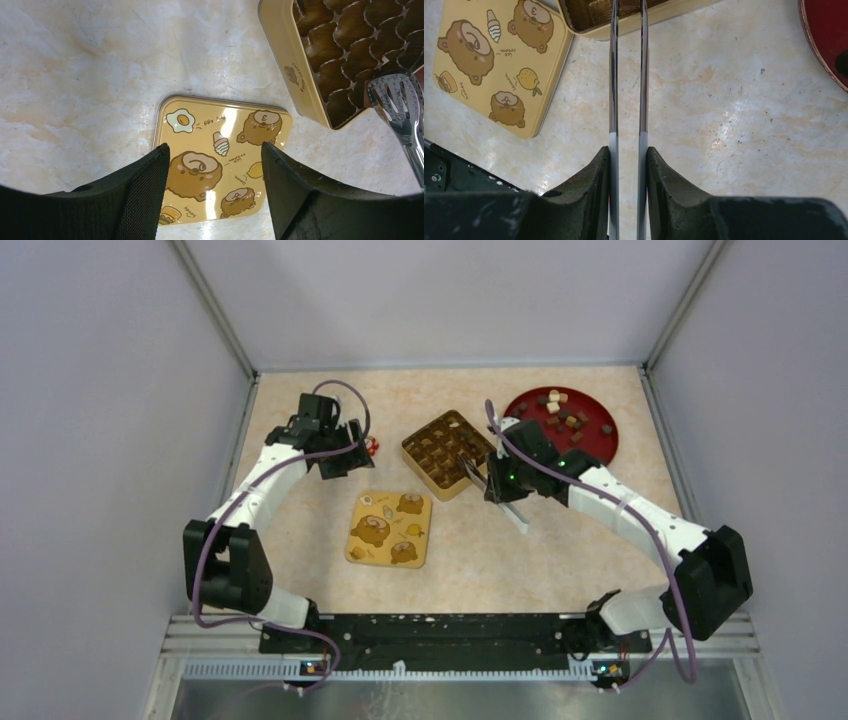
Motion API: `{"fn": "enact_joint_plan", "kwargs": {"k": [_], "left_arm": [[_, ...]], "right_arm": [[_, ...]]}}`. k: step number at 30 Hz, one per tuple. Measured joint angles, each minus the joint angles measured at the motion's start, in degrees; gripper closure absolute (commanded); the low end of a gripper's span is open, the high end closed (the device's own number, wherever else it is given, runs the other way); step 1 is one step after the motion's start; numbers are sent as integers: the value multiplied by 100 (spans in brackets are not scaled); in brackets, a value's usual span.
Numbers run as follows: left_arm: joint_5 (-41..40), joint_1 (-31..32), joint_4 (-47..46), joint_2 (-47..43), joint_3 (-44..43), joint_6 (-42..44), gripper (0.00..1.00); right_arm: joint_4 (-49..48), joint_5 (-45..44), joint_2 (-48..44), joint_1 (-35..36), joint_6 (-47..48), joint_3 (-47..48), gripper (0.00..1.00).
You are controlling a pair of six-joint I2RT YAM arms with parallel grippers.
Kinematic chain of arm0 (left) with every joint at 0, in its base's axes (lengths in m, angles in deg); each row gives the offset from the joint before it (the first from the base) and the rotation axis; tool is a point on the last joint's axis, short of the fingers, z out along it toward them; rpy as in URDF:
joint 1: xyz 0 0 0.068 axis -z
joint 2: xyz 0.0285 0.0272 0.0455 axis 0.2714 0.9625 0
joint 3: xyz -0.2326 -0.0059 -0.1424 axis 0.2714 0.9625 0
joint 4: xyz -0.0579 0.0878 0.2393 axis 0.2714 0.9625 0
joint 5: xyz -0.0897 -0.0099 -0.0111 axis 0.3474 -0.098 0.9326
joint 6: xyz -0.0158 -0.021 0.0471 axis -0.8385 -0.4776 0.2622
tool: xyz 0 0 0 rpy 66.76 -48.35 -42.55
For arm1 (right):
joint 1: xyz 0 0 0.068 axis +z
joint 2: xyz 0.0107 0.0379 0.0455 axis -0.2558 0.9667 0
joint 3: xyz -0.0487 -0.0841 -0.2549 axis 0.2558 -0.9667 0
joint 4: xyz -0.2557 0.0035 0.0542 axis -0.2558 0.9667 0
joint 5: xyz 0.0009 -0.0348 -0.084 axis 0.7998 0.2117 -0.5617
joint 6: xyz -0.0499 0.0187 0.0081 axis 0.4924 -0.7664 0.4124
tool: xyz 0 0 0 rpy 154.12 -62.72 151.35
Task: Pack the chocolate
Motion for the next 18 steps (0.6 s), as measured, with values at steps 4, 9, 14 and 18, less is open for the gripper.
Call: {"fn": "enact_joint_plan", "kwargs": {"k": [4, 9, 14, 18], "left_arm": [[0, 0, -2, 0, 11, 0, 27], [0, 0, -4, 0, 39, 0, 28], [0, 0, -7, 0, 39, 0, 28], [2, 0, -9, 0, 39, 0, 28]], "right_arm": [[0, -4, 4, 2, 0, 0, 70], [-4, -9, 11, 2, 0, 2, 67], [-20, -9, 83, 2, 0, 2, 67], [-17, -35, 103, 13, -2, 7, 85]]}}
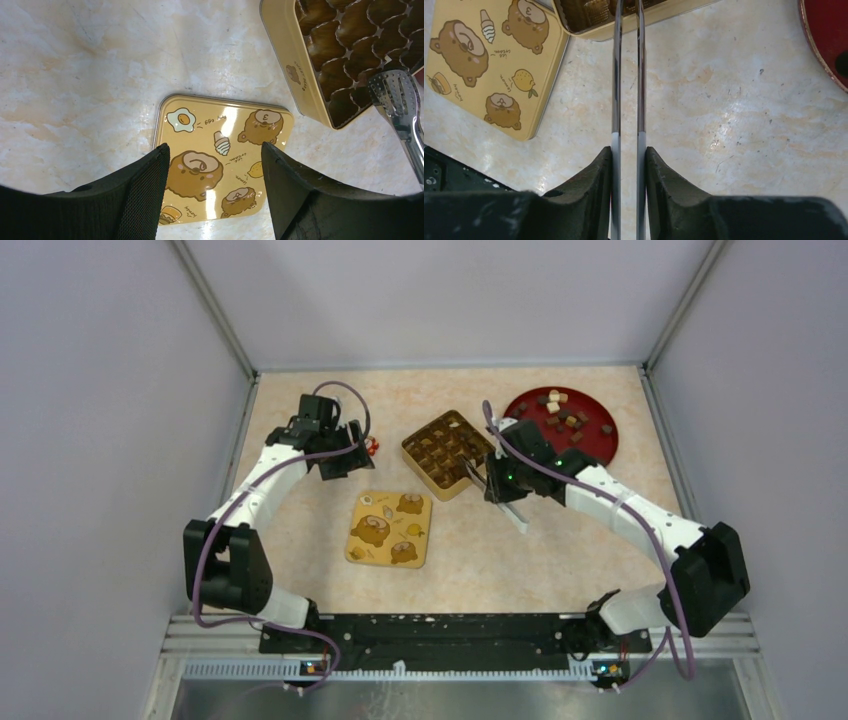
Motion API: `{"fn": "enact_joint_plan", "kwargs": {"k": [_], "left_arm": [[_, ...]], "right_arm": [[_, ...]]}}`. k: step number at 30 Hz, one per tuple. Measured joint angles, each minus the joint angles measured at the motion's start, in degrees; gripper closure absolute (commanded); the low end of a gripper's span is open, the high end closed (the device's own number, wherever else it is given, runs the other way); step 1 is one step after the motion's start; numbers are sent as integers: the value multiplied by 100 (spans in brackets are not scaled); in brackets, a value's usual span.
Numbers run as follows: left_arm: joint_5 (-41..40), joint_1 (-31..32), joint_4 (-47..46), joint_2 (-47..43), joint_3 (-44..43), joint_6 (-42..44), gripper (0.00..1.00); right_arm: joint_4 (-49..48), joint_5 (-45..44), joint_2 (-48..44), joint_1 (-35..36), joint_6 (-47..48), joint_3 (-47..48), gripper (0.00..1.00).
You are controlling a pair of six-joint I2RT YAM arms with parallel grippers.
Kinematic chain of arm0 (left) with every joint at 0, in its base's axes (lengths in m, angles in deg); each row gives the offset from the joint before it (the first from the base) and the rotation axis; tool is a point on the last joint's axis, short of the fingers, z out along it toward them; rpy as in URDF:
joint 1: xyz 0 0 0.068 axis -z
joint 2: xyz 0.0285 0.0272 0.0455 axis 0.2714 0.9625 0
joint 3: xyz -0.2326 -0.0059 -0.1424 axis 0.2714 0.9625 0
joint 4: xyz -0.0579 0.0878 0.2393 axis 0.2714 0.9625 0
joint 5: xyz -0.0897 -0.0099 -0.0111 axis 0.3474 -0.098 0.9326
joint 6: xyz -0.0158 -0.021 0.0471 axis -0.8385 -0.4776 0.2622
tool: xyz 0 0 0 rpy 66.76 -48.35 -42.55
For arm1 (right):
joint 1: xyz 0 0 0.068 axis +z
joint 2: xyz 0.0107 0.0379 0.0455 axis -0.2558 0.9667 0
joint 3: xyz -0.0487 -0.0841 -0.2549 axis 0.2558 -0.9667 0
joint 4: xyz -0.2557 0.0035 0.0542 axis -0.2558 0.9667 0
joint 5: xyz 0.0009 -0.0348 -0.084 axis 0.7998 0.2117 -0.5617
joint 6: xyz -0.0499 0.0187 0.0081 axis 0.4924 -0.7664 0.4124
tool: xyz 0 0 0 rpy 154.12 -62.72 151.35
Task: Pack the chocolate
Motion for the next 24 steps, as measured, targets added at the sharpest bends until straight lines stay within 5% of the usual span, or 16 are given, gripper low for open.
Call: {"fn": "enact_joint_plan", "kwargs": {"k": [3, 15, 24], "left_arm": [[0, 0, -4, 0, 0, 0, 28], [2, 0, -17, 35, 0, 2, 28], [9, 0, -20, 37, 0, 20, 27]], "right_arm": [[2, -125, -2, 15, 11, 7, 100], [205, -1270, -306, -81, 225, 514, 96], [564, -1370, -977, -1893, 369, 125, 93]]}}
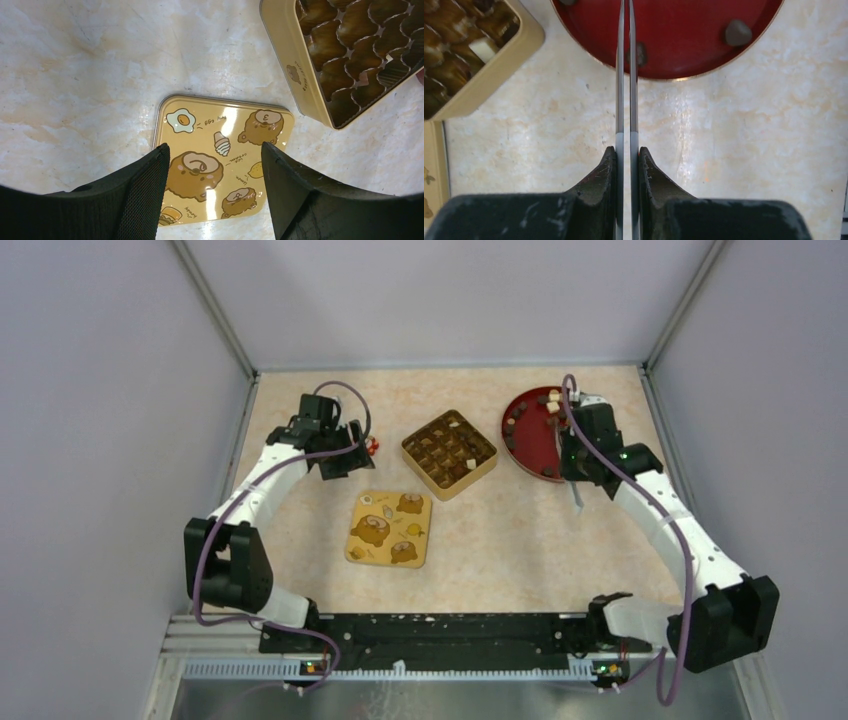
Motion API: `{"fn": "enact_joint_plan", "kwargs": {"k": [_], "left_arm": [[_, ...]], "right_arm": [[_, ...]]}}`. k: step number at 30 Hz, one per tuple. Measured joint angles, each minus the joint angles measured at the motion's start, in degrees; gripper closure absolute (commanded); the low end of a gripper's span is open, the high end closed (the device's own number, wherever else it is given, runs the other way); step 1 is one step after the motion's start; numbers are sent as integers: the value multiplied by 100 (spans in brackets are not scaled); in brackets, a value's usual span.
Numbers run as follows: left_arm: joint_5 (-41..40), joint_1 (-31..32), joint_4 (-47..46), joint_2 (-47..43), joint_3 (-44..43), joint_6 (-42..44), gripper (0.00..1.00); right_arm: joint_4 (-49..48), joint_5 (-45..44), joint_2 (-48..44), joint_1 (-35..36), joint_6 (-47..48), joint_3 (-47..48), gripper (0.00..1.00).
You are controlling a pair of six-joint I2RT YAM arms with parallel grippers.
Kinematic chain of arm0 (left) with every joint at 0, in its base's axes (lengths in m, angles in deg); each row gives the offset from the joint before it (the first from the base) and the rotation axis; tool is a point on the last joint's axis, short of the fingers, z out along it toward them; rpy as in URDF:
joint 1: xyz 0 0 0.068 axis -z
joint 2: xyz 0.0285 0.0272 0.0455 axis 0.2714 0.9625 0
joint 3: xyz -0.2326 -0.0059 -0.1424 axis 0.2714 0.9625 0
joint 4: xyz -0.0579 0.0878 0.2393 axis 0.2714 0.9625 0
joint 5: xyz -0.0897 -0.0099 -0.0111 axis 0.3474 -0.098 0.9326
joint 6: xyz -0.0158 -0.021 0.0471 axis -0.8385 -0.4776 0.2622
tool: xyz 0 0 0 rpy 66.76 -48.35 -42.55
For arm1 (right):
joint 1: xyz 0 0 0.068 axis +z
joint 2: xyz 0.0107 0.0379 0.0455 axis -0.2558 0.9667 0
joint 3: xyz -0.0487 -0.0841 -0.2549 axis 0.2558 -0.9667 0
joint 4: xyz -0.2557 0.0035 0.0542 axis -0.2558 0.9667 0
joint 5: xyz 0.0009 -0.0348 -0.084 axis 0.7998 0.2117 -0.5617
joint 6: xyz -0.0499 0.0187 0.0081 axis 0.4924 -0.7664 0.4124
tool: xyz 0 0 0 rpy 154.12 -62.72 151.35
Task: Pack the chocolate
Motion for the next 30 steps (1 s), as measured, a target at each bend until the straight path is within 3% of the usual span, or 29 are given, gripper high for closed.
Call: {"fn": "enact_joint_plan", "kwargs": {"k": [11, 30], "left_arm": [[59, 0, -33, 151, -2, 0, 28], [52, 0, -39, 164, -2, 4, 28]], "right_arm": [[811, 166, -22, -57, 42, -442, 95], [855, 221, 299, -125, 90, -470, 96]]}}
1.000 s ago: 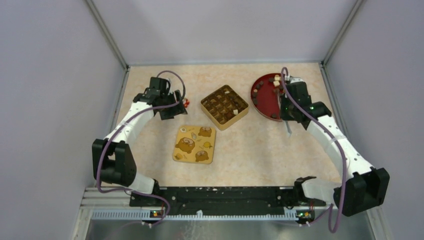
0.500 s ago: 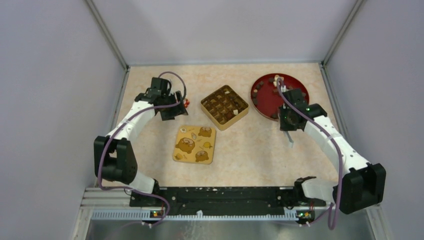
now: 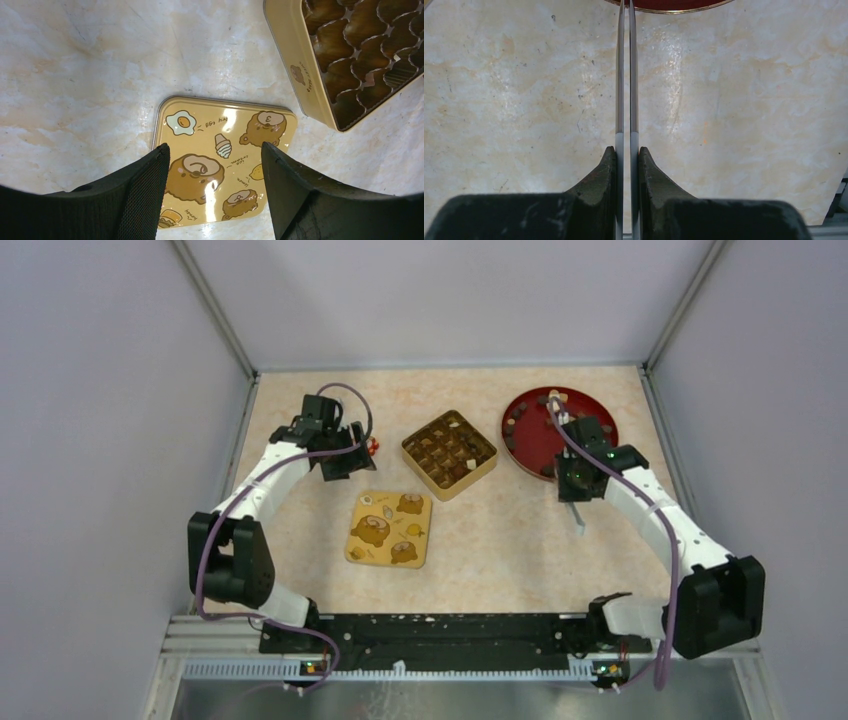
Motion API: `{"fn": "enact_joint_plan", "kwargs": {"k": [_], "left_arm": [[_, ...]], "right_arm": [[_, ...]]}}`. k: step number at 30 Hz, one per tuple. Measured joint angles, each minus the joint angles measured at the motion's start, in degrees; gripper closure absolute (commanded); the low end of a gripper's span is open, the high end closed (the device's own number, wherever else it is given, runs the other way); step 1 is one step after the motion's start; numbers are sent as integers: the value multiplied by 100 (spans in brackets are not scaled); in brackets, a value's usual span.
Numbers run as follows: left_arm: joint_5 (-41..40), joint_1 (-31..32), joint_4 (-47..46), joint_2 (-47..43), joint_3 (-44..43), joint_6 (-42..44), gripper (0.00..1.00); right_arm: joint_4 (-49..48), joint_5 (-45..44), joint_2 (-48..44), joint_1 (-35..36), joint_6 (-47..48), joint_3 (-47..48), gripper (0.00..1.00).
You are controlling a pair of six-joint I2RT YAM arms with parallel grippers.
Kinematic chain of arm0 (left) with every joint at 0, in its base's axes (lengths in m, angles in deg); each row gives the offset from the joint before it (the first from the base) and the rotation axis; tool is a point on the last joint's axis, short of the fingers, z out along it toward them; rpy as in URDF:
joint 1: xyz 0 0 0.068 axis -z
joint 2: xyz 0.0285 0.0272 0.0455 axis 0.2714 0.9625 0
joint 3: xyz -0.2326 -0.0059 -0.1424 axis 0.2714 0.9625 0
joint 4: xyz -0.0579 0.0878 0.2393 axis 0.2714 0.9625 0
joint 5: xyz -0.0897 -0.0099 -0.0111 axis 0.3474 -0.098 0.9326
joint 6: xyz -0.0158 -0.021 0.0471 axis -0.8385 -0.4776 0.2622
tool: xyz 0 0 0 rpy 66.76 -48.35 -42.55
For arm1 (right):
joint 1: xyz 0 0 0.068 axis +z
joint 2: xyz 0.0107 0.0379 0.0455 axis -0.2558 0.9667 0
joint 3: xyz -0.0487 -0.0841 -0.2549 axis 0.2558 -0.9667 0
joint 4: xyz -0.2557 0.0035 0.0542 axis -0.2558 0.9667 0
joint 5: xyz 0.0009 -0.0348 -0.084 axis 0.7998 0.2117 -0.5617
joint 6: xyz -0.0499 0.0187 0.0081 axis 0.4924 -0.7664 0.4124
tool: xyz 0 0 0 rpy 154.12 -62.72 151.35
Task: Pack the chocolate
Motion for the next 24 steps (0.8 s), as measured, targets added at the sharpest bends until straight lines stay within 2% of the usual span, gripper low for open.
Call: {"fn": "enact_joint_plan", "kwargs": {"k": [12, 20, 24], "left_arm": [[-35, 0, -2, 0, 0, 4, 28], [-85, 0, 4, -7, 2, 44, 28], [-153, 0, 7, -4, 2, 85, 28]], "right_arm": [[-682, -22, 466, 0, 50, 22, 97], [-940, -149, 525, 0, 50, 92, 94], [-927, -151, 337, 0, 50, 90, 82]]}}
